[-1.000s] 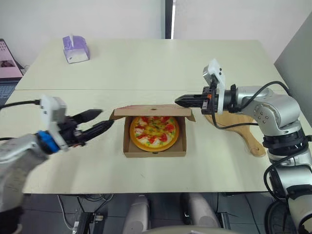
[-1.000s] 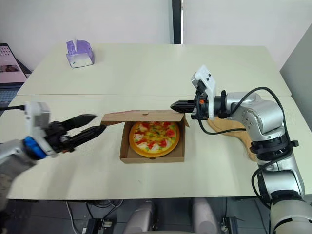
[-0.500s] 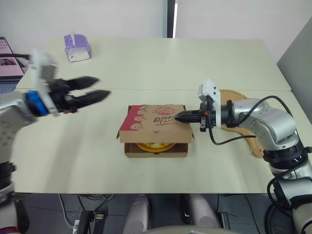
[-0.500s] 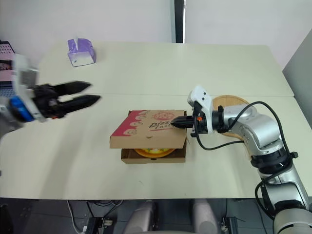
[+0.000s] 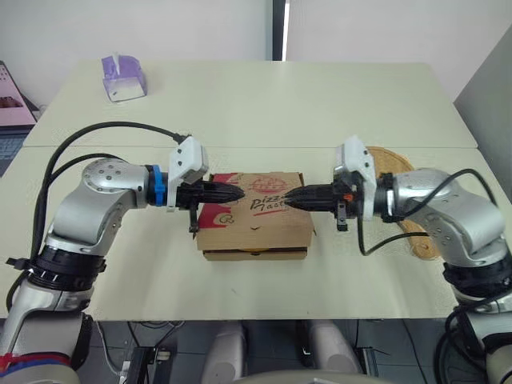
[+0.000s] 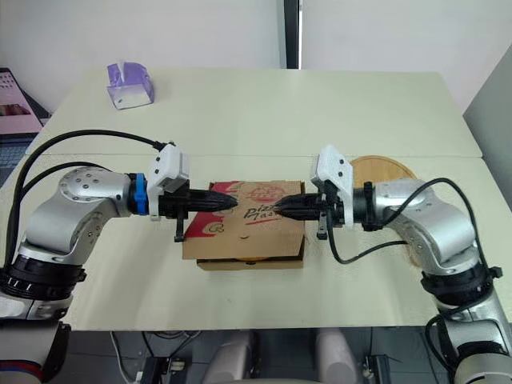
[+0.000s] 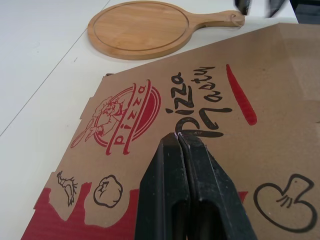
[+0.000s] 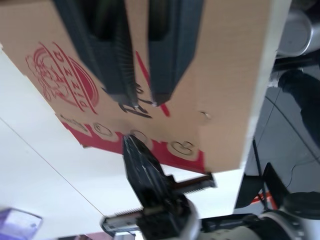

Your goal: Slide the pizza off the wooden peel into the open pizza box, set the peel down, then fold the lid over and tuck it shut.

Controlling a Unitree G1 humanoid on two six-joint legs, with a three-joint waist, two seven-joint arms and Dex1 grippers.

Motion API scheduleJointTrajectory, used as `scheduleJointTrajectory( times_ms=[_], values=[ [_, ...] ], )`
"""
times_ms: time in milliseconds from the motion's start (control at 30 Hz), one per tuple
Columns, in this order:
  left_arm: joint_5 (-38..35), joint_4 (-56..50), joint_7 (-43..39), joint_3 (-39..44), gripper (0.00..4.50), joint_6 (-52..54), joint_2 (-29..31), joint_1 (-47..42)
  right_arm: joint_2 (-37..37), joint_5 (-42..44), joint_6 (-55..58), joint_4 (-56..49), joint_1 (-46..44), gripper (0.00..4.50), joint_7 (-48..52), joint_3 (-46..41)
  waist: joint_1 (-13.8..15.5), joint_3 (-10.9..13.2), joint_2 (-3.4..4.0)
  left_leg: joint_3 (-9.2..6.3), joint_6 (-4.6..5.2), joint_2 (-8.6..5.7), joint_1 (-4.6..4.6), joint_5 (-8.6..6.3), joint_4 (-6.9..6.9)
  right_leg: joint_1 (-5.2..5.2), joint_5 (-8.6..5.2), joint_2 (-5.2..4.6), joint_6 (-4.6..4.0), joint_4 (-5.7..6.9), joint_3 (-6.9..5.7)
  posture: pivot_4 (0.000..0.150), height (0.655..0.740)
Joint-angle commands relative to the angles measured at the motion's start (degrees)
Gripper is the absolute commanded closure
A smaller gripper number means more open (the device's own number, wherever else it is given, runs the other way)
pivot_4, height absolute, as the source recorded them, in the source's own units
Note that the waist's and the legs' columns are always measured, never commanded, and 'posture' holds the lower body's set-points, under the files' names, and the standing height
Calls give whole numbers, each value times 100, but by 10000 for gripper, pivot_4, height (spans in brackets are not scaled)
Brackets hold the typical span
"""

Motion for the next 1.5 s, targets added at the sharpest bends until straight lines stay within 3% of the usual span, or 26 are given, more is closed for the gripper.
scheduleJointTrajectory(
  times_ms=[33,233,500,1233,1500],
  values=[
    [90,-49,-95,72,45000,-118,-26,-92,-248,-155,-344,-388,172,25304,235,165,-1,0,0,1,0,0,0,0,0,0,0,0,0,0,1,1500,7400],
    [140,-81,-161,95,45000,-101,-89,-118,-275,-1316,-1357,-217,489,3912,-5,813,-20,0,0,3,0,2,4,1,4,-1,0,2,0,9,3,1500,7400],
    [240,-257,-232,-41,45000,-153,-201,9,84,-1989,-1954,59,628,3912,-355,980,-12,-1,-1,2,0,1,3,1,11,1,1,2,0,10,4,1500,7400],
    [635,-382,-596,-351,45000,-350,-148,434,447,-2768,-1915,-285,798,3912,-913,1134,-16,-1,-1,0,1,-1,6,0,65,-1,-1,4,-1,71,7,1500,7400],
    [818,-325,-547,-328,45000,-460,-154,548,468,-2351,-1722,-562,1050,3912,-844,787,-16,-1,-1,1,2,-2,10,0,84,2,-1,5,-1,87,10,1500,7400]
  ],
)
